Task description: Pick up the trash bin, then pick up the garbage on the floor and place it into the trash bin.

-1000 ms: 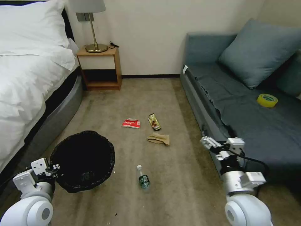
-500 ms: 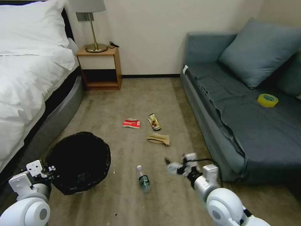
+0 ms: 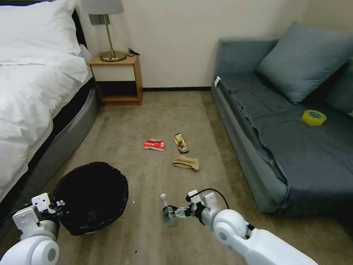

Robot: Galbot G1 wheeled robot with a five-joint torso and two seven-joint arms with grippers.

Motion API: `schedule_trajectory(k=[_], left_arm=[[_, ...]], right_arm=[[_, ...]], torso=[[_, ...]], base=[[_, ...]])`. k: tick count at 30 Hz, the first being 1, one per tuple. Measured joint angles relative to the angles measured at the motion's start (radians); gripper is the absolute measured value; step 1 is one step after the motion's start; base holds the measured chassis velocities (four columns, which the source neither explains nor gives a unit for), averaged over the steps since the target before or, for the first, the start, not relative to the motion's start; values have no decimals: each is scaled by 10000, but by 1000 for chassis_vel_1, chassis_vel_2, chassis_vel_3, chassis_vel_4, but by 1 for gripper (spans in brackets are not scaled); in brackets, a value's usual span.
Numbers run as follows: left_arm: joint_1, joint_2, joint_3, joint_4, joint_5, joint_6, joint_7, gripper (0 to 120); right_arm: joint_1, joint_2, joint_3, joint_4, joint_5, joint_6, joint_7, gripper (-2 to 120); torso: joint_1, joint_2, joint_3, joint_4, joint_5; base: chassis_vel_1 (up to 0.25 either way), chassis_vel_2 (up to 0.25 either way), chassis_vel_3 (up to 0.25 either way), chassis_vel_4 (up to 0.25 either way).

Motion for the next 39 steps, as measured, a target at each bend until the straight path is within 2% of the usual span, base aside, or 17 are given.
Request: schedule_trajectory(k=[3,7,9,11,15,28,32,33,39], left_arm=[[-13,13,-56,7,-7,13,0,3],[8,-19,-222,15,-14,21,1,3],[15,-23,-231,16,-16,21,1,3],[84,-42,-348,17,-27,-3,9,3],[175,-64,-450,-93,-70,-15,18,3],[261,-41,-558,-218,-111,-125,80,2],[241,-2,-587,-204,-139,-131,87,2],[241,-2,-587,-204,-139,-131,87,2],[204,-25,-539,-134,-123,-165,90,2]], right_arm=[[258,203,-364,-476,-88,87,-2,100],[1181,1195,-1313,-2202,-202,500,38,100],[1255,1320,-1373,-2342,-211,533,43,100],[1657,2097,-1690,-3227,-366,748,39,100],[1856,2636,-1931,-4062,-681,944,13,100],[1583,2876,-2153,-5214,-1733,1338,-227,99],[1451,2915,-2159,-5412,-1925,1498,-259,80],[1451,2915,-2159,-5412,-1925,1498,-259,80],[1422,2850,-2131,-5394,-2010,1632,-264,59]], torso=[[0,0,0,-1,2],[0,0,0,-1,0],[0,0,0,-1,0],[0,0,0,4,2],[0,0,0,3,0],[0,0,0,0,1],[0,0,0,0,3],[0,0,0,0,3],[0,0,-1,0,3]], base=[[0,0,0,0],[0,0,0,0],[0,0,0,0],[0,0,0,0],[0,0,0,0],[0,0,0,0],[0,0,0,0],[0,0,0,0],[0,0,0,0]])
